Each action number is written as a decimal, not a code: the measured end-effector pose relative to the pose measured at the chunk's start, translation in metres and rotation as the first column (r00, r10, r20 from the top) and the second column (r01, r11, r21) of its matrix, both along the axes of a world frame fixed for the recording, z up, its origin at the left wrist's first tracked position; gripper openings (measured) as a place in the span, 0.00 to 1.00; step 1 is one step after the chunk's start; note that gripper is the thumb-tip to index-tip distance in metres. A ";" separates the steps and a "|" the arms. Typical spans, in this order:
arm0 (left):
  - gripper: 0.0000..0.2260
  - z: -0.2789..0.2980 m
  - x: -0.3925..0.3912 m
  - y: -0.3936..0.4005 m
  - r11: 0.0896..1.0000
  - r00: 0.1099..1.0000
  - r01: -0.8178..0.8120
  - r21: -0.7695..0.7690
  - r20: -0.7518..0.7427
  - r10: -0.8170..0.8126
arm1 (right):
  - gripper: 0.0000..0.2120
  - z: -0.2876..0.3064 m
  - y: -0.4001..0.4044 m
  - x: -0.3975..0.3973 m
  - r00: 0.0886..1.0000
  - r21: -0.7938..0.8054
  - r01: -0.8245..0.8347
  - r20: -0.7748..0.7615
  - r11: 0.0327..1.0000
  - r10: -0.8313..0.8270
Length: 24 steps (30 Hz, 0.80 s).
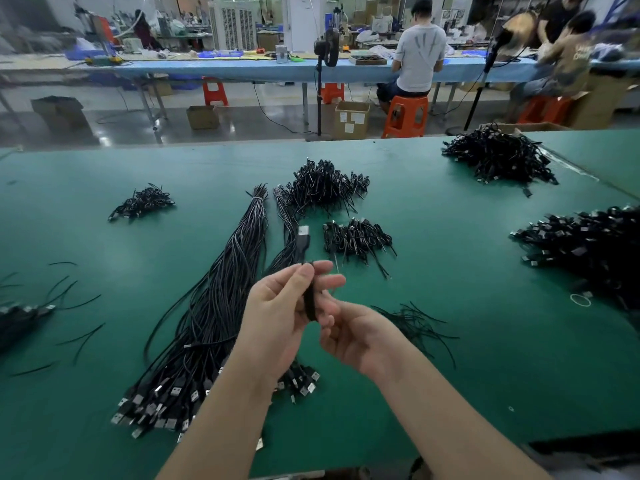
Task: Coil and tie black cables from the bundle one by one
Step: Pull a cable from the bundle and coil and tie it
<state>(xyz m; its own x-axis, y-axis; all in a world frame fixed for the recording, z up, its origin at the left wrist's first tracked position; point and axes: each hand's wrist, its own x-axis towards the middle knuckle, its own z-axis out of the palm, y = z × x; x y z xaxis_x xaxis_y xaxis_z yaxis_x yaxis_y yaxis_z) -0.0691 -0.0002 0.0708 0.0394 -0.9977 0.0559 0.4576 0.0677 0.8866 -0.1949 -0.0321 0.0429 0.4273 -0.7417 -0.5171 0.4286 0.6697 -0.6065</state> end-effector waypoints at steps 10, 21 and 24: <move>0.10 -0.032 -0.015 0.018 0.976 0.970 0.040 0.214 0.226 -0.089 | 0.08 0.038 -0.036 -0.027 0.877 -0.492 -0.064 -0.442 0.868 -0.186; 0.13 -0.032 -0.017 -0.003 0.930 0.954 -0.294 0.219 0.130 0.271 | 0.06 0.048 0.018 -0.015 0.932 -0.667 -0.065 -0.307 0.742 -0.194; 0.11 -0.022 -0.012 -0.010 0.919 0.942 -0.303 0.252 -0.070 0.330 | 0.08 0.033 0.032 -0.014 0.990 -0.443 0.059 -0.088 0.894 -0.108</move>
